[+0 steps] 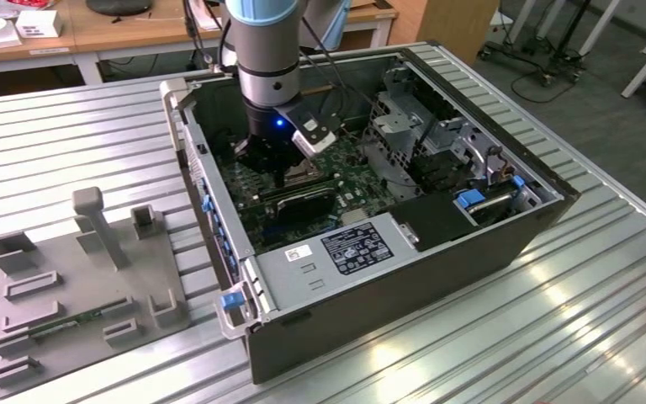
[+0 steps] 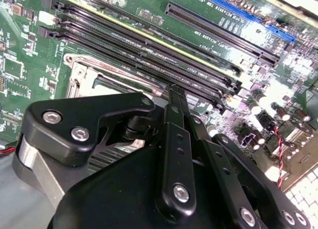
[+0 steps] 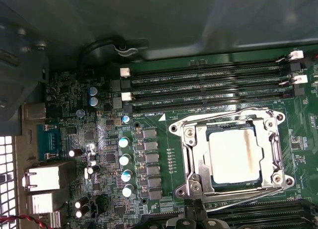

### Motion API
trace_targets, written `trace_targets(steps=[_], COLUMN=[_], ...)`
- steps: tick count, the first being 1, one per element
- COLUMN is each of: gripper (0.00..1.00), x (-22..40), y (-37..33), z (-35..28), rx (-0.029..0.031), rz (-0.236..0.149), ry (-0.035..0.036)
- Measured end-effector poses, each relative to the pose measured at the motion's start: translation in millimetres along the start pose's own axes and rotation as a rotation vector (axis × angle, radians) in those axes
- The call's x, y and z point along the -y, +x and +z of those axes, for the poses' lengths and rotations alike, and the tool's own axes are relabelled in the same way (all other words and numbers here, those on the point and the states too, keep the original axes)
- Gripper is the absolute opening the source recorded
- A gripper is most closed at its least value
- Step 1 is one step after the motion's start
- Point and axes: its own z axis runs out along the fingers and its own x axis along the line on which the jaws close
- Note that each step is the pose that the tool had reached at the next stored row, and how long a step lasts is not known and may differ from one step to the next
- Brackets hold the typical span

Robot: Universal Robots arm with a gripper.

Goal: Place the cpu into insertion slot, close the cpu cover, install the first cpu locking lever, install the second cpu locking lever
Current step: 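Install the second cpu locking lever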

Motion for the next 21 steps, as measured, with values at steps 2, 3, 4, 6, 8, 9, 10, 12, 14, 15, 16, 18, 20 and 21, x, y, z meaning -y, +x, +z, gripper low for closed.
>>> trace_targets(steps=[2,3,4,6,8,9,10,12,14,15,16,18,20,21], gripper=[0.10,0.10,0.10,0.10,0.10,0.10,0.10,0.10,0.10,0.10,0.10,0.10,0.10,0.10], x=[0.0,0.0,0.0,0.0,-0.2,-0.3,-0.5,-0.7,-1.1,-1.2,-1.4,-1.7,-1.9,-2.0], y=[0.2,0.2,0.2,0.3,0.3,0.4,0.4,0.7,1.0,1.2,1.4,2.0,2.7,2.9], z=[0.8,1.0,1.0,1.3,1.4,1.5,1.6,1.7,1.8,2.0,2.1,2.5,3.2,3.3], rx=[-0.0001,-0.0001,-0.0003,-0.0003,-0.0004,-0.0005,-0.0005,-0.0006,-0.0006,-0.0006,-0.0006,-0.0007,-0.0007,-0.0008], rz=[0.000,0.000,0.000,0.000,0.000,0.000,0.000,0.001,0.001,0.001,0.001,0.001,0.001,0.001], ry=[-0.0001,0.0000,0.0000,-0.0016,-0.0033,-0.0038,-0.0044,-0.0052,-0.0056,-0.0058,-0.0057,-0.0056,-0.0056,-0.0053])
